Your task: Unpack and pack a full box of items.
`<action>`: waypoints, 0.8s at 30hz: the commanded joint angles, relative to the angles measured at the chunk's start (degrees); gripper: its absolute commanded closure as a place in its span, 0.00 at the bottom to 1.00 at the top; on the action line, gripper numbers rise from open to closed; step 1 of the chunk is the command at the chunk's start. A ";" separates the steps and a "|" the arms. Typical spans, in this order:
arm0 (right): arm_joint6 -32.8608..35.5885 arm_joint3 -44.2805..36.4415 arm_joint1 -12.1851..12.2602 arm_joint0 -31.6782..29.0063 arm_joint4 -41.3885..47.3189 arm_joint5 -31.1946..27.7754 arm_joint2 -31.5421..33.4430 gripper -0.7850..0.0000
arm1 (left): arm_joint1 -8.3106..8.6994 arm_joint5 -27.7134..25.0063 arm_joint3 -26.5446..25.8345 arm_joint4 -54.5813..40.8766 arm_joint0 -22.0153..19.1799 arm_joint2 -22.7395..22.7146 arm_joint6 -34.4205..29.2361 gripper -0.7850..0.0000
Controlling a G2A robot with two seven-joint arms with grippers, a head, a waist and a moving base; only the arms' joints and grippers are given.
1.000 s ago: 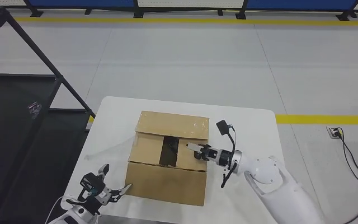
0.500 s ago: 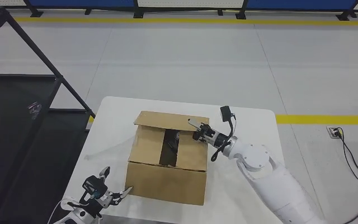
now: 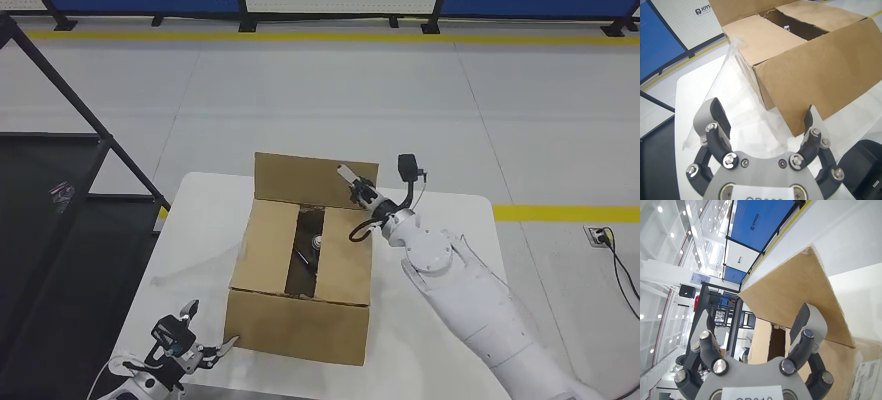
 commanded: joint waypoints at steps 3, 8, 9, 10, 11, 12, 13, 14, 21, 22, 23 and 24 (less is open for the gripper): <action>0.14 -0.06 0.03 -0.03 0.02 0.09 0.02 0.00 | 0.08 -0.16 0.16 -0.19 -0.06 -0.08 -0.04 0.00; 0.14 -0.06 0.03 -0.03 0.02 0.09 0.02 0.00 | 0.08 -0.16 0.16 -0.19 -0.06 -0.08 -0.04 0.00; 0.14 -0.06 0.03 -0.03 0.02 0.09 0.02 0.00 | 0.08 -0.16 0.16 -0.19 -0.06 -0.08 -0.04 0.00; 0.14 -0.06 0.03 -0.03 0.02 0.09 0.02 0.00 | 0.08 -0.16 0.16 -0.19 -0.06 -0.08 -0.04 0.00; 0.14 -0.06 0.03 -0.03 0.02 0.09 0.02 0.00 | 0.08 -0.16 0.16 -0.19 -0.06 -0.08 -0.04 0.00; 0.14 -0.06 0.03 -0.03 0.02 0.09 0.02 0.00 | 0.08 -0.16 0.16 -0.19 -0.06 -0.08 -0.04 0.00; 0.15 -0.08 0.02 -0.16 0.10 0.11 0.07 0.00 | 0.08 -0.16 0.16 -0.19 -0.06 -0.08 -0.04 0.00; 0.24 -0.07 -0.05 -0.38 0.42 0.00 0.36 0.00 | 0.08 -0.16 0.16 -0.19 -0.06 -0.08 -0.04 0.00; -0.31 7.50 -2.34 3.53 5.68 -3.88 0.89 0.00 | 0.12 0.65 -0.26 -0.42 -0.28 0.38 -1.25 0.00; -0.56 9.23 -2.86 4.24 6.31 -4.22 0.55 0.00 | 0.15 0.60 -0.32 -0.33 -0.31 0.42 -1.37 0.00; -0.60 11.01 -3.38 5.12 6.91 -4.56 0.25 0.00 | 0.18 0.60 -0.30 -0.35 -0.35 0.44 -1.42 0.00; -0.48 12.80 -3.91 5.90 7.82 -5.18 0.02 0.00 | 0.21 0.55 -0.29 -0.25 -0.39 0.48 -1.50 0.00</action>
